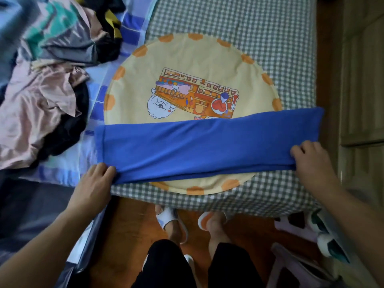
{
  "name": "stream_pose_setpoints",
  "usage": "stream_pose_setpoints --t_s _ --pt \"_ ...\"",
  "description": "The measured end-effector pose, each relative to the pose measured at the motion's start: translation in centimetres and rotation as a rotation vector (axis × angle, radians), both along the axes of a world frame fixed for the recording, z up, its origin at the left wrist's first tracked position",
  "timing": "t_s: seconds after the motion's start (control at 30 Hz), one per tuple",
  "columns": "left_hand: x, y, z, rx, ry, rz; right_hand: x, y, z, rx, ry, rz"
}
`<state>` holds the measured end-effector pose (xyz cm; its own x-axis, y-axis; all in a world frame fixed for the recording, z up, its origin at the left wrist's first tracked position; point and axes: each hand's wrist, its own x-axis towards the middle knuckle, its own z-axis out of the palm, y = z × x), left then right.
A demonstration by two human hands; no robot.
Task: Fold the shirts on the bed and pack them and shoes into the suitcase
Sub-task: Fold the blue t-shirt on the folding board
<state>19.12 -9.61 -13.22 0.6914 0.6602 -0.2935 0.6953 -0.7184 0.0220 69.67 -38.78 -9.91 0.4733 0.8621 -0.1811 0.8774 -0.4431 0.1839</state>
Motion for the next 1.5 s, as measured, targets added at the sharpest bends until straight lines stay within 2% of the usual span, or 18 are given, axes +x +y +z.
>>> stream_pose_setpoints --t_s 0.07,0.13,0.2,0.3,0.33,0.4,0.47,0.57,0.63,0.73,0.77,0.83,0.87,0.93,1.07,1.3,1.43,1.5 --pt "1.0 -0.6 -0.4 -0.008 0.140 0.068 -0.5 -0.8 -1.1 -0.031 -0.005 -0.047" --pt "3.6 -1.6 0.3 -0.001 0.127 0.184 -1.0 -1.4 -1.5 0.043 0.061 -0.193" --pt "7.4 -3.2 1.0 -0.005 -0.004 0.200 -1.4 -1.3 -1.2 0.193 0.178 -0.419" --pt "14.6 -6.0 0.4 -0.109 -0.226 0.033 -0.2 0.0 -0.9 0.406 0.286 -0.789" --pt "17.2 -6.8 -0.1 -0.146 -0.266 -0.034 0.6 0.5 -1.0 0.434 0.278 -0.842" --pt "22.3 -8.3 -1.4 -0.164 -0.288 -0.153 2.2 1.5 -1.2 0.416 0.151 -0.759" --pt "26.4 -9.5 -2.7 -0.149 -0.269 -0.225 3.0 3.4 -1.6 0.388 0.002 -0.509" --pt "29.8 -10.8 -5.1 -0.125 -0.213 -0.267 3.7 5.9 -3.6 0.208 0.048 -0.112" --pt "30.3 -11.4 -6.5 -0.128 -0.169 -0.269 6.4 5.7 -6.1 0.014 0.207 -0.208" --pt "30.3 -11.4 -7.2 -0.130 -0.132 -0.271 10.7 4.4 -7.9 -0.094 0.408 -0.659" --pt "30.3 -11.3 -7.1 -0.128 -0.128 -0.268 10.8 4.4 -7.6 -0.082 0.386 -0.721" --pt "30.3 -11.1 -6.3 -0.114 -0.125 -0.242 8.8 5.3 -6.3 0.041 0.178 -0.649" --pt "30.2 -11.0 -5.8 -0.104 -0.121 -0.211 6.9 6.2 -5.4 0.139 0.103 -0.557" --pt "29.6 -10.3 -5.2 -0.079 -0.113 -0.107 2.3 8.6 -4.2 0.264 0.123 -0.330" --pt "24.8 -7.1 -5.4 -0.015 -0.062 0.157 -6.7 13.1 -6.2 0.231 0.294 0.006" --pt "9.3 1.6 -6.2 -0.019 -0.030 0.681 -9.3 13.3 -10.4 0.006 0.248 0.038" --pt "5.9 3.3 -5.6 -0.048 -0.115 0.888 -11.6 14.6 -8.3 0.065 0.218 -0.014" --pt "6.2 3.0 -4.9 -0.041 -0.235 0.992 -14.6 15.9 -7.2 0.133 0.247 0.090"
